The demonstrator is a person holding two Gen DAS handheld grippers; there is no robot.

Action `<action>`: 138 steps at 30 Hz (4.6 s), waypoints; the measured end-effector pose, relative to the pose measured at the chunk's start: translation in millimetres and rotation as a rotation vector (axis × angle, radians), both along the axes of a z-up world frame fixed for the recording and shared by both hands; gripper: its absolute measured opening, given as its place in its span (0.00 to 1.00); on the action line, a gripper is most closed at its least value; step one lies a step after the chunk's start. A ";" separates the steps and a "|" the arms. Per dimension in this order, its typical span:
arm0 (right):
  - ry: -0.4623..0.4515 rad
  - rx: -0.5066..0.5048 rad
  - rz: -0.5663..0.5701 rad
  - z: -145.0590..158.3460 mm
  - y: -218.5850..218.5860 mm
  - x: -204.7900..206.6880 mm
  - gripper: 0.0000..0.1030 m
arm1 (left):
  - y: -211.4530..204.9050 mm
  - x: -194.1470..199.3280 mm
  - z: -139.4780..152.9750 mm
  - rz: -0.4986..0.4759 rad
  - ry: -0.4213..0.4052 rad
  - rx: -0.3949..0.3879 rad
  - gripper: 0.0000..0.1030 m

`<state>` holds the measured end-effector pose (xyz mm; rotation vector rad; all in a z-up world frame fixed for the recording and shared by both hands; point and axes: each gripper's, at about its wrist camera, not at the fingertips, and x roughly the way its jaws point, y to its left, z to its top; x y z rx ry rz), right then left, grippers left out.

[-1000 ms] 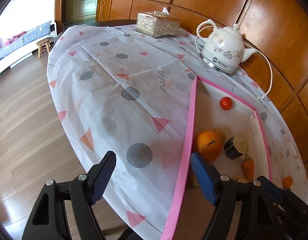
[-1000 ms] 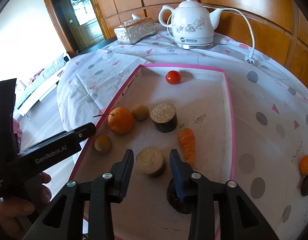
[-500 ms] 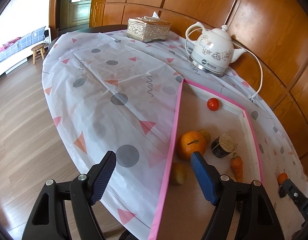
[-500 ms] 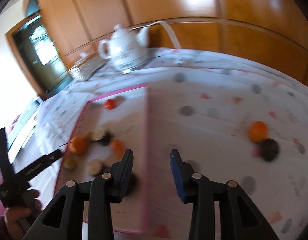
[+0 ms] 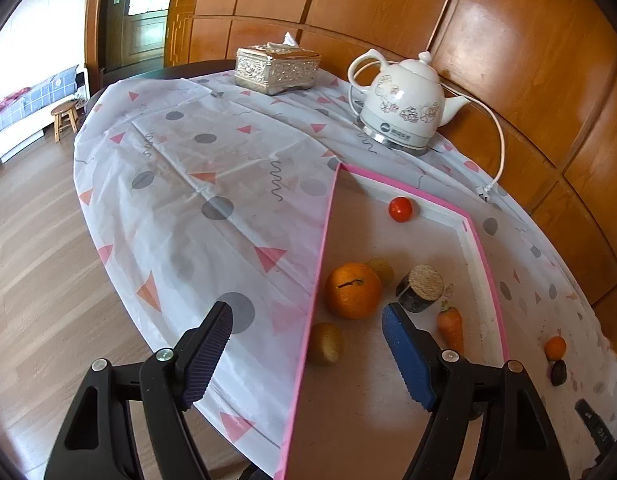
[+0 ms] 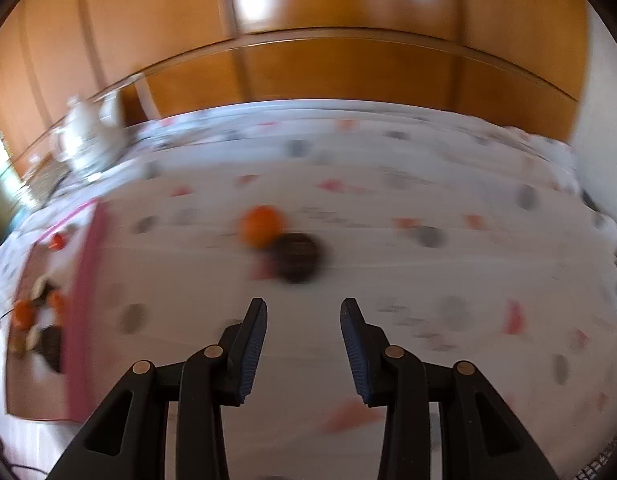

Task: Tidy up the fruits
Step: 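Withdraw the right tool from the tray back over the cloth, then reach the left tool to the mandarin on the cloth and grasp it, then carry the mandarin with the left tool into the tray and release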

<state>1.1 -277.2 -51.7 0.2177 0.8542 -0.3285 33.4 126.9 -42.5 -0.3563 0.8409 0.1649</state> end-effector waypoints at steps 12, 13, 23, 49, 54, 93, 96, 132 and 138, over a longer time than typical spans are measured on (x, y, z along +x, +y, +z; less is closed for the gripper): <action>0.030 -0.097 -0.415 -20.5 -131.2 -53.4 0.37 | -18.2 -1.0 11.8 -0.056 -0.030 0.039 0.75; 0.033 -0.100 -0.431 -23.2 -136.8 -55.6 0.37 | -20.5 -1.0 13.6 -0.063 -0.034 0.043 0.75; 0.030 -0.081 -0.516 -47.5 -162.4 -66.4 0.37 | -56.2 2.8 22.2 -0.164 -0.042 0.079 0.75; -0.023 -0.057 -0.500 -51.8 -162.3 -69.4 0.48 | -179.6 20.4 34.6 -0.489 -0.050 0.094 0.72; -0.033 -0.056 -0.510 -51.8 -163.1 -71.2 0.47 | -196.4 27.1 30.6 -0.493 -0.036 0.104 0.72; -0.016 -0.075 -0.572 -53.0 -163.6 -74.2 0.54 | -317.9 128.7 -30.1 -0.629 0.154 -0.172 0.59; -0.015 -0.076 -0.573 -53.0 -163.4 -74.2 0.54 | -323.2 132.7 -33.8 -0.634 0.160 -0.187 0.59; -0.011 -0.080 -0.569 -53.4 -162.0 -71.8 0.55 | -323.3 99.7 -37.3 -0.724 0.150 -0.093 0.38; -0.010 -0.081 -0.569 -53.6 -161.7 -71.5 0.55 | -302.0 83.9 -27.1 -0.720 0.127 -0.062 0.38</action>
